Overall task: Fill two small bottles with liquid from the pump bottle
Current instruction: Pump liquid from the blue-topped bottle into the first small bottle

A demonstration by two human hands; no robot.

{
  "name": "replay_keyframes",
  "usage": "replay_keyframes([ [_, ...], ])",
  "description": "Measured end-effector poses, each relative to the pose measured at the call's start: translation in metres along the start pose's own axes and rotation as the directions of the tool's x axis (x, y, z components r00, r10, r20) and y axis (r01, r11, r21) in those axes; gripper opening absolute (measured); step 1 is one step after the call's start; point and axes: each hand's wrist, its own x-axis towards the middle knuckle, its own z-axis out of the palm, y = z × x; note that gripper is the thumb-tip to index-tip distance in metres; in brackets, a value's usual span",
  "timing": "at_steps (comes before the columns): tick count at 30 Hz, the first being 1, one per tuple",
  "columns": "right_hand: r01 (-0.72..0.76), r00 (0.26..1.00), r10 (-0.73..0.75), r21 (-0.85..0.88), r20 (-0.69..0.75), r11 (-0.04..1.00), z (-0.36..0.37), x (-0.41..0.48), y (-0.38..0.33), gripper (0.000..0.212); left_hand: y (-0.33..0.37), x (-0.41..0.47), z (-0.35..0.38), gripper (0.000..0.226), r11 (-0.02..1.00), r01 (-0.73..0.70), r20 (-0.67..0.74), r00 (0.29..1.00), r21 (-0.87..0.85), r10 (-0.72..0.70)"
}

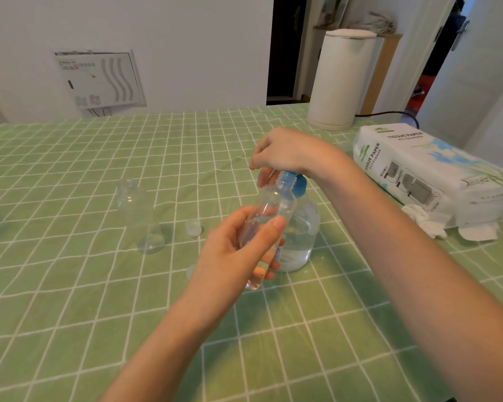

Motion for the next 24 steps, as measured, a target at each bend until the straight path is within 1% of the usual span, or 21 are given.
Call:
replay_keyframes([
  [4, 0.006, 1.000, -0.006, 0.012, 0.001, 1.000, 0.000, 0.000, 0.001, 0.032, 0.000, 0.000, 0.000, 0.035, 1.000, 0.003, -0.002, 1.000, 0.000, -0.003],
  [7, 0.011, 1.000, -0.010, 0.017, -0.009, 1.000, 0.000, 0.000, 0.000, 0.036, 0.000, 0.000, 0.000, 0.036, 1.000, -0.002, -0.001, 1.000, 0.004, 0.002],
  [11, 0.031, 0.998, -0.031, -0.001, -0.052, 1.000, -0.004, -0.001, -0.002, 0.039, 0.002, 0.001, -0.001, 0.038, 1.000, -0.016, 0.009, 1.000, 0.011, 0.016],
  [14, 0.074, 0.991, -0.078, -0.035, -0.107, 0.997, -0.008, 0.001, -0.004, 0.040, 0.003, 0.001, -0.002, 0.041, 1.000, -0.019, 0.012, 1.000, 0.017, 0.019],
  [18, 0.136, 0.972, -0.126, 0.037, -0.200, 0.990, -0.011, -0.001, 0.001, 0.043, 0.004, 0.001, -0.001, 0.047, 0.999, -0.029, 0.009, 1.000, 0.020, 0.029],
  [24, 0.174, 0.974, -0.156, 0.101, -0.163, 0.980, -0.023, -0.003, -0.004, 0.049, 0.002, 0.001, -0.003, 0.038, 0.999, -0.032, 0.022, 0.999, 0.034, 0.031],
])
